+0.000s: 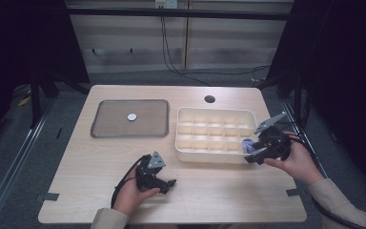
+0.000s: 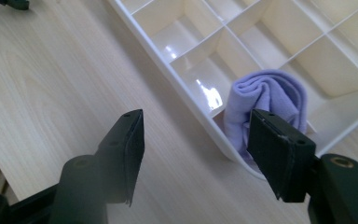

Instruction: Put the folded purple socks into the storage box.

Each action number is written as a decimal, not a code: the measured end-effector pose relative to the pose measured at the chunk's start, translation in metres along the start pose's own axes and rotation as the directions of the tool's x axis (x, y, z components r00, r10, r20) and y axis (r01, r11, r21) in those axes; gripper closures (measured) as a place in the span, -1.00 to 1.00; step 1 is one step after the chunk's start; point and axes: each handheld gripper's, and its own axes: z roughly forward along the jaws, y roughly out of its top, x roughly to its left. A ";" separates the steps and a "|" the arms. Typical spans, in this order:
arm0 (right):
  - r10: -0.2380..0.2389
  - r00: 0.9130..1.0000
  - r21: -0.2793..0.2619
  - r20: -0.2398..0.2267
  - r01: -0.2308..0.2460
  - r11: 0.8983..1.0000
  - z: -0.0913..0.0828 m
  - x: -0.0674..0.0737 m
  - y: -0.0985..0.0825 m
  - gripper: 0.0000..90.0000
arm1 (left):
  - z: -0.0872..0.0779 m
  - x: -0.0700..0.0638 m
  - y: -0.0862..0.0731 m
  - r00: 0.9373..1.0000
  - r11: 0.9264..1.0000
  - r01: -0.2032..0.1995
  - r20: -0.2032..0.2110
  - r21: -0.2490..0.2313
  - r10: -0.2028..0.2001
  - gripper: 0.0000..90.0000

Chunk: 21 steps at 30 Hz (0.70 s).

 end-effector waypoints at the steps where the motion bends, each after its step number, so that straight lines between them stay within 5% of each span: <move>1: -0.002 1.000 -0.002 -0.006 0.002 1.000 0.000 0.002 0.000 -0.21 | 0.000 0.000 0.000 1.000 1.000 0.001 0.000 -0.001 -0.001 -0.80; 21: -0.076 0.996 -0.017 -0.040 0.075 0.997 0.004 0.030 -0.002 -0.25 | 0.000 0.000 0.000 1.000 1.000 0.000 0.000 0.000 0.000 -0.80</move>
